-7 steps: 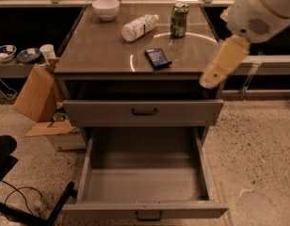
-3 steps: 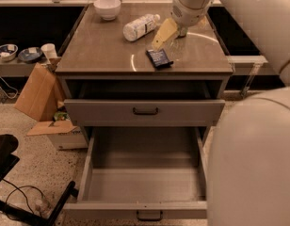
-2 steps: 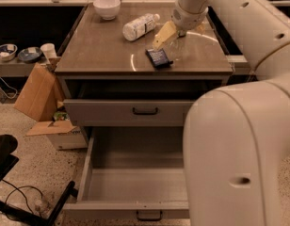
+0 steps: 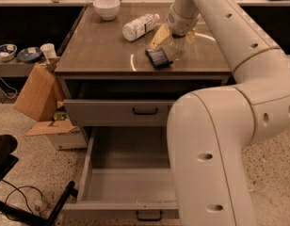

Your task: Place rxbar blueberry into middle drawer

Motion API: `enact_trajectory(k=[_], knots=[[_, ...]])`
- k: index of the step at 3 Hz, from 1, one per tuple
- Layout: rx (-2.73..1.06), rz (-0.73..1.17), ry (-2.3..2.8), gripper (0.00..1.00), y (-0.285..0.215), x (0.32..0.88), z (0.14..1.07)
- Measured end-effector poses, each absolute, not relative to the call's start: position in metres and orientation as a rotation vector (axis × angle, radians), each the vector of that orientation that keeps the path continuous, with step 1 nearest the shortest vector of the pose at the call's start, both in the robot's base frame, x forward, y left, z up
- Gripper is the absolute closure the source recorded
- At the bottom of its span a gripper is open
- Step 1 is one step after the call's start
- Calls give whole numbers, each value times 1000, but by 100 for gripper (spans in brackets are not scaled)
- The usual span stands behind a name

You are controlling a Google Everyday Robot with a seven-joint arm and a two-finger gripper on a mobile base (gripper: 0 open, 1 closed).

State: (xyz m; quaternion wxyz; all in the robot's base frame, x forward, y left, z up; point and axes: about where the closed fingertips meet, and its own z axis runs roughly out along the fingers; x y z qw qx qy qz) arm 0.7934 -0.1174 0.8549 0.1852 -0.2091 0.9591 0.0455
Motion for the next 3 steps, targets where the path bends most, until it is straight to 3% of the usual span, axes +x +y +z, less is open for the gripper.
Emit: enact_trajectory(k=[3], knots=[[-659,175,2732,87,-81,794,838]])
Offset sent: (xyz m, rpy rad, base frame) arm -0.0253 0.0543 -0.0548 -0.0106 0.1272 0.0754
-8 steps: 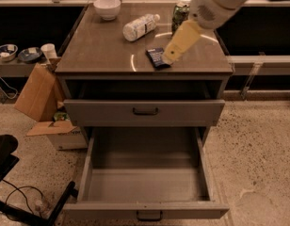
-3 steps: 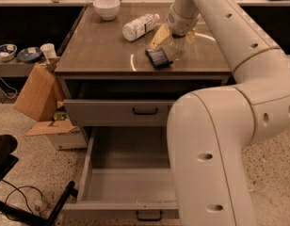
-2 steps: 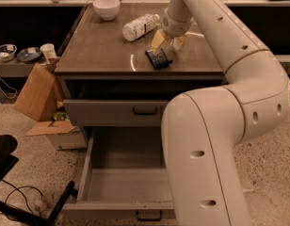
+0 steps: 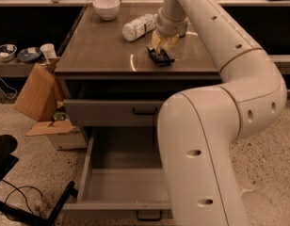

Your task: Place rxbar blueberry into middle drawer

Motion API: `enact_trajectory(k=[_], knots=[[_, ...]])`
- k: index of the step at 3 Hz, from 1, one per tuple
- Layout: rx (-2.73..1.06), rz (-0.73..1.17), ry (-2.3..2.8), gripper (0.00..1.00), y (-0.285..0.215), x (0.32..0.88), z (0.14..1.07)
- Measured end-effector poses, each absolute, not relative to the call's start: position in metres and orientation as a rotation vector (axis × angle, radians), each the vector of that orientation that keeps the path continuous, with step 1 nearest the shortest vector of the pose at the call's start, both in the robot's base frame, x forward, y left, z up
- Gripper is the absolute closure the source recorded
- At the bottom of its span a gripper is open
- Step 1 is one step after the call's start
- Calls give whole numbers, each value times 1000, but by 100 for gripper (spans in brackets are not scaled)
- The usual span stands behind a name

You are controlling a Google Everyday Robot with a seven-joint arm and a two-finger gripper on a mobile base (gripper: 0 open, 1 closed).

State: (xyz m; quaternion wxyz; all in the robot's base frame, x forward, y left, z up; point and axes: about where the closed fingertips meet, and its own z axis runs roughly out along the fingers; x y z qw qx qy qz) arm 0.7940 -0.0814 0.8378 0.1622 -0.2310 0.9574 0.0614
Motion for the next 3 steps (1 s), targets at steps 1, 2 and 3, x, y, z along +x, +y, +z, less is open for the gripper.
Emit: enact_trajectory(k=[1,2,3], knots=[[-659,175,2732,78,-82,794,838],[-659,175,2732,56,-82,794,838],[-659,175,2732,31,-82,794,838]])
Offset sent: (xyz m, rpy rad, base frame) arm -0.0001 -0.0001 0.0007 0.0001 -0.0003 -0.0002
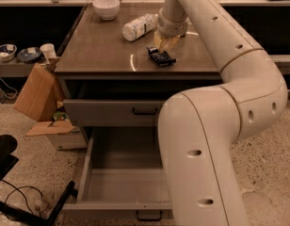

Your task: Place rxbar blueberry into middle drawer

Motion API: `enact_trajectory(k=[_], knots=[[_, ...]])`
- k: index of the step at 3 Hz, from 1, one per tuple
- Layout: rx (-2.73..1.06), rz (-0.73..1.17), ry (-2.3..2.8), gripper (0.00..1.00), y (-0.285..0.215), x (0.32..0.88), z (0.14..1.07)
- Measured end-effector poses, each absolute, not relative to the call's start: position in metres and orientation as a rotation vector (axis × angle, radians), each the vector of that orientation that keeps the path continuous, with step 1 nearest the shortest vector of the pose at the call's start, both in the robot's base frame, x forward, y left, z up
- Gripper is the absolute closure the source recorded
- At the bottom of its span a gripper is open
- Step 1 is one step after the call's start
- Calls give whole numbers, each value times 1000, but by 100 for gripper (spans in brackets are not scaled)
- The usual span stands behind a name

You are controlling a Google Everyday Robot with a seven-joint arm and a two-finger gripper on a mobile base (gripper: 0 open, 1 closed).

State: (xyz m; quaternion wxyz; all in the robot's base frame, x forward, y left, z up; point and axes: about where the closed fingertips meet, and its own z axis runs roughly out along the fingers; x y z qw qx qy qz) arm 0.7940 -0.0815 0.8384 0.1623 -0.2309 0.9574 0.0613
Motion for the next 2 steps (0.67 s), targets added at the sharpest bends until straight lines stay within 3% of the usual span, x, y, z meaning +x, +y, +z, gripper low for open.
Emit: enact_trajectory(k=[1,2], knots=[[-659,175,2732,9,-82,794,838],[-659,175,2732,0,-81,794,838]])
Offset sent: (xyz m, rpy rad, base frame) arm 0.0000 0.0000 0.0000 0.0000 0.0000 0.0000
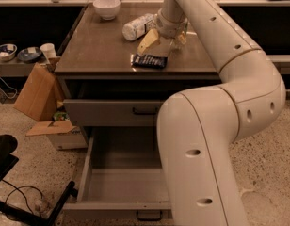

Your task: Place rxbar blueberry into middle drawer

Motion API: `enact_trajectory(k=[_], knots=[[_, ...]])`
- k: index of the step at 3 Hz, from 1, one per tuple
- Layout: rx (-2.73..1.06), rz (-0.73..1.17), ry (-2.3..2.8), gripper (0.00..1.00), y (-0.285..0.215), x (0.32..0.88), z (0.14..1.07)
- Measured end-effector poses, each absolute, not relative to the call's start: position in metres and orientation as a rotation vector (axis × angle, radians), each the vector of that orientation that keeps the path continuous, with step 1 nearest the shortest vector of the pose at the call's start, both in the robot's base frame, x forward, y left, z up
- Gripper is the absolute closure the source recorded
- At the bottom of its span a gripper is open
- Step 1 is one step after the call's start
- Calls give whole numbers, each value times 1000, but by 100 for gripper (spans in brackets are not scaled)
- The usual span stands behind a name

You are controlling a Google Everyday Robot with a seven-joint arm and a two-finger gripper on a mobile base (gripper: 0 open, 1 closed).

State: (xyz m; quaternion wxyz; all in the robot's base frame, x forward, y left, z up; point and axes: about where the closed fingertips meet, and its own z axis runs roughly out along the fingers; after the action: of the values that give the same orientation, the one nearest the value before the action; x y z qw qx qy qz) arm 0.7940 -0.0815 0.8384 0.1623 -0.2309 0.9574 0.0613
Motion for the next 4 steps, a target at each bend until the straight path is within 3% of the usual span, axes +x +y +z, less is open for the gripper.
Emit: enact_trajectory(k=[2,4], knots=[[-814,197,2680,0,-77,779,859],[-1215,266,2510,0,-71,748,855]])
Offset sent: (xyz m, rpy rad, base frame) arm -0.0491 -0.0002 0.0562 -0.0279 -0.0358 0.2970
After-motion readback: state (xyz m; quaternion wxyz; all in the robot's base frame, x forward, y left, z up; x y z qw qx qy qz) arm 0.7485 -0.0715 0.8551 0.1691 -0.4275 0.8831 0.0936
